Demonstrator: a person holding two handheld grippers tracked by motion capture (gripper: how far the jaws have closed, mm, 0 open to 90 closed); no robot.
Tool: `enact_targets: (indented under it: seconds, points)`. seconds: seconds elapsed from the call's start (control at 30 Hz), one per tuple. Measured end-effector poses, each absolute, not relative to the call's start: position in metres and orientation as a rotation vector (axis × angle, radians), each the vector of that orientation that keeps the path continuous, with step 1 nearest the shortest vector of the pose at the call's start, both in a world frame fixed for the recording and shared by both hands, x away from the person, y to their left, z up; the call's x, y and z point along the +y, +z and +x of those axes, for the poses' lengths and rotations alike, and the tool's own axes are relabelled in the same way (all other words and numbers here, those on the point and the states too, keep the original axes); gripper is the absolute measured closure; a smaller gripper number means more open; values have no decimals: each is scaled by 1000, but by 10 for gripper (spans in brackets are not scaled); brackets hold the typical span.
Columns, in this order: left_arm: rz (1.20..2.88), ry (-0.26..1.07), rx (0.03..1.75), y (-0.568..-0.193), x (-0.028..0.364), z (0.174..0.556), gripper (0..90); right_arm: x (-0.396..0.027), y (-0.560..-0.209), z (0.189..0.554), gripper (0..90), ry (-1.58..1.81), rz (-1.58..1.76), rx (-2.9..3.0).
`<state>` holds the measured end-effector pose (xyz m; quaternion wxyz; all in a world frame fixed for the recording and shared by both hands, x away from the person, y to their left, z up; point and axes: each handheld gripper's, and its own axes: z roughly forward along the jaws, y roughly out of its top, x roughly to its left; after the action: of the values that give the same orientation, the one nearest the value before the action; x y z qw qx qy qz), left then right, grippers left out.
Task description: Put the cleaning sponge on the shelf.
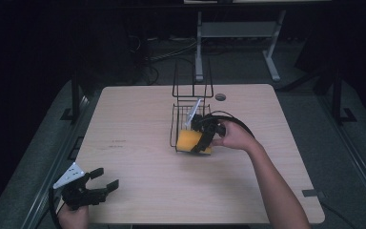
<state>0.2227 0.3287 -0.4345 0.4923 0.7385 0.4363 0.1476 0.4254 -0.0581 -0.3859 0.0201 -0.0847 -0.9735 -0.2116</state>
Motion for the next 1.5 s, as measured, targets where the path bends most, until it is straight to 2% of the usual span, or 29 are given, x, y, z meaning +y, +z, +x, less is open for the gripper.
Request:
enact_targets:
  seconds: [1.23, 1.5]
  points:
    - [1783, 353, 1058, -435, 329, 223, 140, -36, -387, 481, 215, -545, -318, -3023]
    - [1777, 356, 1063, -435, 331, 223, 140, -38, -403, 490, 214, -513, -361, -3007]
